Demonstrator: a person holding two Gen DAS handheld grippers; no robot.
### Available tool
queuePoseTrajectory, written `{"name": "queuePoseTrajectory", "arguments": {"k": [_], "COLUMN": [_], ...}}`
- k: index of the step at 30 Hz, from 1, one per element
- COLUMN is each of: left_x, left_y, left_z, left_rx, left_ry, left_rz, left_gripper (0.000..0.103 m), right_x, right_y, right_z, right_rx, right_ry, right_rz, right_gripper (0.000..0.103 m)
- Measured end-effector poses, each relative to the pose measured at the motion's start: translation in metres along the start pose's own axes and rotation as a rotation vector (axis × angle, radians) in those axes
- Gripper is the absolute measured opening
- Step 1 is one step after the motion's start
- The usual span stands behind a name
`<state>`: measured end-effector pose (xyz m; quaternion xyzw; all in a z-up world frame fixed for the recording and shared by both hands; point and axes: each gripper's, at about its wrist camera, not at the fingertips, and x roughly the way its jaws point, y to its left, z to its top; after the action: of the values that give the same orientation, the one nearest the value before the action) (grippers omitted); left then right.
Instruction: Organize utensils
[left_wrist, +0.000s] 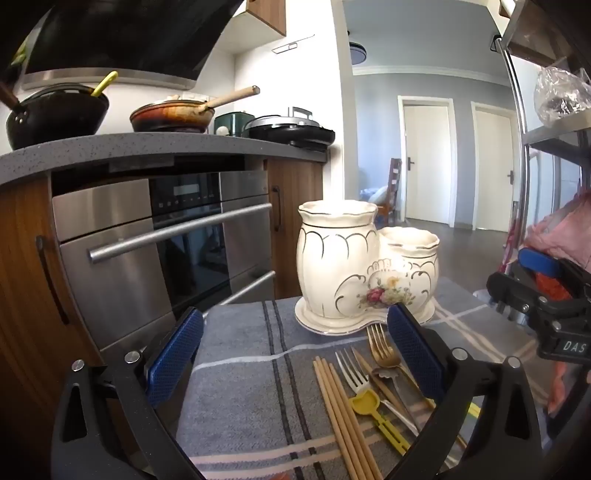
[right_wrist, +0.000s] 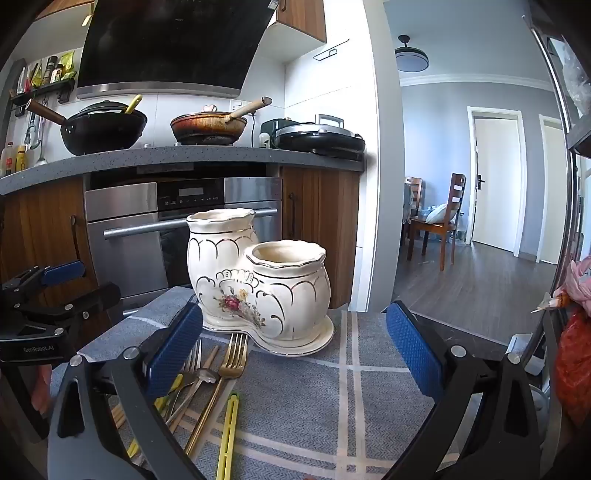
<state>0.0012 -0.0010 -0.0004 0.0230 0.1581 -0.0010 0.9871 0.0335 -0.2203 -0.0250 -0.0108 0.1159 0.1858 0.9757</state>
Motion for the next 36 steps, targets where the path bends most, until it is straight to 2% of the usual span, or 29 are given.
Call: {"name": "queuePoseTrajectory", "arguments": {"k": [13,36], "left_x": [-0.003,-0.004], "left_y": [-0.002,0.0], "left_z": [0.0,-0.001], "left_rx": [-0.002,-0.005], "left_ry": [-0.028,-0.028], "left_rz": [-0.003,-0.004], "left_gripper": [0.099,0.099], "right_x": [0.001,0.003], "right_y": [-0.001,-0.001], "right_z": [0.0,0.0], "right_rx": [0.0,0.0], "right_ry": [0.012,0.018], "right_rz": [-0.002,-0.002], "right_gripper": [0.098,0.098]}}
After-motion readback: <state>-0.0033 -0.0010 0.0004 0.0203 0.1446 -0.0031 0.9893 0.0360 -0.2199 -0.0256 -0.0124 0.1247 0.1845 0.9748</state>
